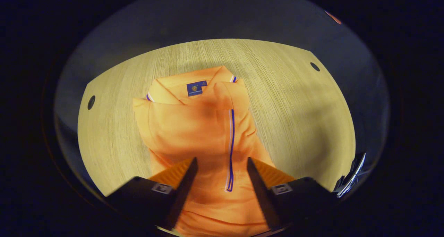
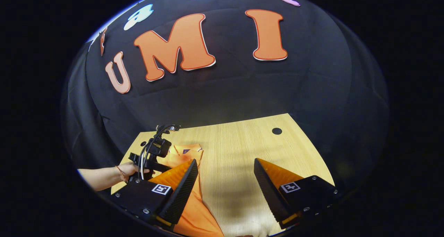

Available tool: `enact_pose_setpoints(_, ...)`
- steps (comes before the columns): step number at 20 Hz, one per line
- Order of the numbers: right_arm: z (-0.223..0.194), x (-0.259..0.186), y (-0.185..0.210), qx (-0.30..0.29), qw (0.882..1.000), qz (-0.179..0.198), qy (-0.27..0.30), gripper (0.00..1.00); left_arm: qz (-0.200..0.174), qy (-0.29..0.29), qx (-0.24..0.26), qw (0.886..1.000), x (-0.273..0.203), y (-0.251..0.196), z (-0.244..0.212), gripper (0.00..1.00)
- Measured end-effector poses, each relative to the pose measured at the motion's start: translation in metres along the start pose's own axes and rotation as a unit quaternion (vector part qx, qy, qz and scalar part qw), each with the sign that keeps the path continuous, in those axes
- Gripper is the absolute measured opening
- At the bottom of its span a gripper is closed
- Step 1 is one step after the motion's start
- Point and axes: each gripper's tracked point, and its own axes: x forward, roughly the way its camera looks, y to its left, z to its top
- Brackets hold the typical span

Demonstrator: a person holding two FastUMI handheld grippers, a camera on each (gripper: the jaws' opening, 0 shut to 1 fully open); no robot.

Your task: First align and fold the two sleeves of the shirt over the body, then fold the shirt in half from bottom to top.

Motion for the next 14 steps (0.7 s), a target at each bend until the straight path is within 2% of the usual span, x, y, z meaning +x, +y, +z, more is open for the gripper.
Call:
enact_pose_setpoints(1, -0.002, 0.001, 0.002, 0.000, 1.000, 0.002, 0.003, 0.99, 0.003, -0.003, -0.004, 1.000, -0.002, 0.002, 0.000, 1.00)
enact_pose_setpoints(4, -0.006, 0.004, 0.010, -0.009, 1.000, 0.007, 0.009, 0.99, 0.018, -0.026, -0.015, 0.999, -0.018, 0.013, 0.004, 1.00)
enact_pose_setpoints(7, -0.011, 0.009, 0.026, -0.017, 1.000, 0.016, 0.018, 0.99, 0.008, -0.062, -0.022, 0.998, -0.051, 0.020, 0.005, 1.00)
enact_pose_setpoints(9, -0.016, 0.013, 0.041, -0.023, 0.999, 0.028, 0.026, 0.99, 0.003, -0.080, -0.031, 0.996, -0.077, 0.029, -0.003, 1.00)
enact_pose_setpoints(14, -0.050, 0.019, 0.068, -0.047, 0.996, 0.042, 0.066, 0.99, 0.025, -0.114, -0.055, 0.992, -0.137, 0.078, -0.037, 1.00)
